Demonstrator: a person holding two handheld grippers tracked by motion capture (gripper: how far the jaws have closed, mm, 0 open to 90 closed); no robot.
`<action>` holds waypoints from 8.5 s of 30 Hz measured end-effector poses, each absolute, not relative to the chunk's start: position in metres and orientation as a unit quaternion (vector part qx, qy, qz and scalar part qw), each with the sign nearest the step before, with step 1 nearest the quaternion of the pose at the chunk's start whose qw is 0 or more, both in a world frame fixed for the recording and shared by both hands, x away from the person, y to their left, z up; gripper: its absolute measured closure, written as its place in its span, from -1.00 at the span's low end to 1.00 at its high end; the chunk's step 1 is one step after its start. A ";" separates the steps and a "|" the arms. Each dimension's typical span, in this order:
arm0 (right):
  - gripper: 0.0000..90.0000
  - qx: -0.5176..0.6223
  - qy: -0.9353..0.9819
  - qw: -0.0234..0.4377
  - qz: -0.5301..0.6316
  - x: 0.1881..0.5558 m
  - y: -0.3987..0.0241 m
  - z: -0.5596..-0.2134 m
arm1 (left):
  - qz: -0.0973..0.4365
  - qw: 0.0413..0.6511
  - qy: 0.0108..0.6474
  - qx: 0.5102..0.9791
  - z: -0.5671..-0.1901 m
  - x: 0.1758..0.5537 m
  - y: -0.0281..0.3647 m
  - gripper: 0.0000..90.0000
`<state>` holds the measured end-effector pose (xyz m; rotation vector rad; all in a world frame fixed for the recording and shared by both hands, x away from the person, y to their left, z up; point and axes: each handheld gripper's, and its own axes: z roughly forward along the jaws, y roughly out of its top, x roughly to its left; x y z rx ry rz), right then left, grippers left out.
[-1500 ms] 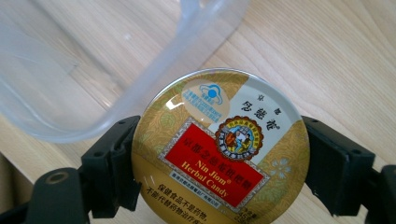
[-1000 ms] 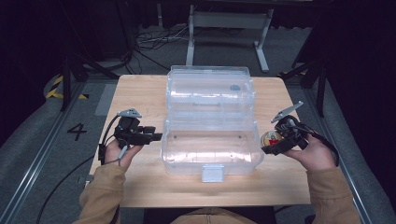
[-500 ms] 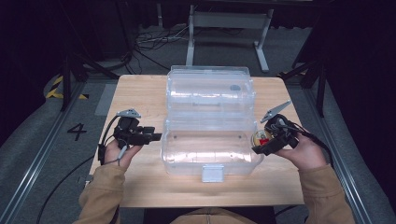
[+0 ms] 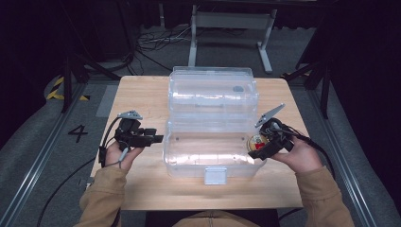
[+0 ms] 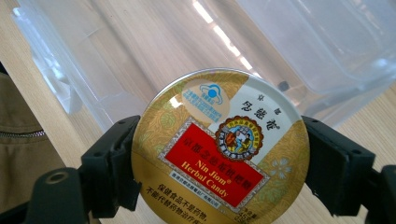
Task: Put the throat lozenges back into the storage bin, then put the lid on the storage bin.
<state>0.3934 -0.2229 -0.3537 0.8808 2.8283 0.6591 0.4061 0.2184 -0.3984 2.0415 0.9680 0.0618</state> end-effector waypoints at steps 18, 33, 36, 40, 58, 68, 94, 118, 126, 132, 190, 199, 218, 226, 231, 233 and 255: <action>-0.55 0.280 0.939 0.047 0.194 0.400 -0.204 -0.372 | 0.024 0.426 0.390 0.816 -0.399 0.407 0.219 0.13; -0.55 0.283 0.943 0.047 0.166 0.404 -0.196 -0.386 | 0.021 0.425 0.390 0.817 -0.400 0.407 0.220 0.12; -0.56 0.285 0.944 0.048 0.161 0.404 -0.195 -0.388 | 0.020 0.424 0.390 0.817 -0.400 0.407 0.220 0.12; -0.55 0.286 0.944 0.049 0.155 0.405 -0.194 -0.391 | 0.021 0.424 0.390 0.817 -0.400 0.407 0.221 0.12; -0.55 0.292 0.946 0.054 0.128 0.409 -0.190 -0.403 | 0.019 0.425 0.390 0.817 -0.401 0.408 0.221 0.12; -0.55 0.294 0.947 0.054 0.116 0.411 -0.187 -0.409 | 0.018 0.424 0.391 0.816 -0.401 0.408 0.221 0.12; -0.55 0.310 0.945 0.037 0.098 0.412 -0.184 -0.415 | 0.019 0.424 0.392 0.816 -0.402 0.408 0.222 0.12; -0.65 0.302 0.948 0.030 0.099 0.413 -0.185 -0.414 | 0.019 0.423 0.393 0.816 -0.403 0.408 0.223 0.12; -0.66 0.293 0.949 0.040 0.108 0.411 -0.187 -0.409 | 0.020 0.427 0.394 0.814 -0.401 0.408 0.223 0.12; -0.54 0.302 0.941 0.049 0.142 0.408 -0.194 -0.399 | 0.021 0.426 0.393 0.815 -0.401 0.408 0.221 0.12; 0.33 0.277 0.870 0.052 0.405 0.411 -0.248 -0.334 | -0.035 0.378 0.247 0.892 -0.388 0.358 0.149 0.11; 0.33 0.272 0.866 0.045 0.416 0.413 -0.247 -0.333 | -0.049 0.352 0.231 0.906 -0.400 0.356 0.135 0.15; 0.37 0.252 0.867 0.061 0.425 0.420 -0.243 -0.319 | -0.048 0.321 0.219 0.920 -0.417 0.358 0.127 0.59; 0.39 0.240 0.868 0.066 0.429 0.429 -0.236 -0.304 | -0.046 0.328 0.208 0.920 -0.418 0.357 0.129 0.67; 0.44 0.238 0.873 0.067 0.421 0.437 -0.229 -0.296 | -0.040 0.339 0.197 0.919 -0.420 0.356 0.130 0.68; 0.44 0.235 0.875 0.071 0.417 0.441 -0.226 -0.292 | -0.038 0.339 0.195 0.920 -0.420 0.356 0.131 0.69; 0.41 0.194 0.907 0.084 0.365 0.494 -0.167 -0.281 | -0.047 0.366 0.207 0.906 -0.423 0.355 0.134 0.67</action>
